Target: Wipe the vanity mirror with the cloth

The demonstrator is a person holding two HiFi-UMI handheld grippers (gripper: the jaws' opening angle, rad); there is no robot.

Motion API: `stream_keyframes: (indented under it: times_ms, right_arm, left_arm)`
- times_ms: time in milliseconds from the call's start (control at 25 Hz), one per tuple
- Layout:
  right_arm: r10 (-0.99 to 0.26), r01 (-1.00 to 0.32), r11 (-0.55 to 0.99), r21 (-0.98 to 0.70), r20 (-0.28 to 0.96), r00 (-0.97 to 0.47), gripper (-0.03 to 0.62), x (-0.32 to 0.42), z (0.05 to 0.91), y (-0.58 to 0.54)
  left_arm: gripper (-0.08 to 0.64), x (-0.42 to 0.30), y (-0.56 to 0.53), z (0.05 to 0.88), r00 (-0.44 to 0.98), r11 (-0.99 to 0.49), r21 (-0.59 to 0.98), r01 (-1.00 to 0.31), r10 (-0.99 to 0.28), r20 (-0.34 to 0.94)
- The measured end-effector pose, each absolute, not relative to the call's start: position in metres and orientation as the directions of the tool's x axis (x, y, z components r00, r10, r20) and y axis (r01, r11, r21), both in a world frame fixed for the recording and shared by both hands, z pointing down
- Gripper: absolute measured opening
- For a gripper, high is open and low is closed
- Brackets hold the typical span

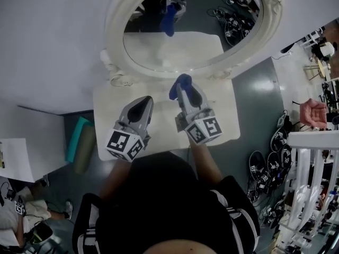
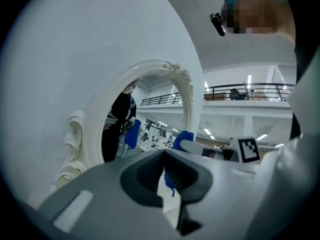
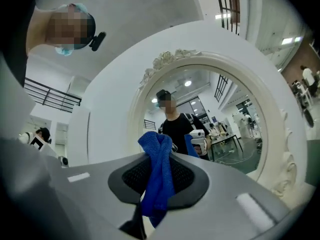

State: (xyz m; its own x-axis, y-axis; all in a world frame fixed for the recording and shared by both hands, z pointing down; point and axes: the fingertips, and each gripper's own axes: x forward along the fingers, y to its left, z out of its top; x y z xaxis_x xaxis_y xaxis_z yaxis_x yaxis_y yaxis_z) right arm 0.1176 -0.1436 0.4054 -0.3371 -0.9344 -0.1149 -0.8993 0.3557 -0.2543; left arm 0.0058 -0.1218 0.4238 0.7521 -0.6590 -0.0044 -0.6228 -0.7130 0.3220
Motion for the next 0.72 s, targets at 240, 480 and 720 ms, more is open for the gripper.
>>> stream_keyframes:
  times_ms: [240, 480, 720]
  right_arm:
    - [-0.976, -0.945, 0.215, -0.245, -0.038, -0.212, 0.063, 0.148, 0.439, -0.117]
    - [-0.989, -0.955, 0.146, -0.260, -0.006, -0.150, 0.063, 0.161, 0.453, -0.103]
    - [-0.992, -0.959, 0.125, -0.254, -0.006, -0.128, 0.061, 0.163, 0.453, -0.100]
  left_arm:
    - [0.011, 0.015, -0.122, 0.439, 0.753, -0.707, 0.329, -0.627, -0.658, 0.020]
    - [0.011, 0.023, -0.126, 0.439, 0.758, -0.713, 0.320, -0.624, -0.651, 0.028]
    - [0.011, 0.023, -0.126, 0.440, 0.761, -0.715, 0.318, -0.622, -0.648, 0.032]
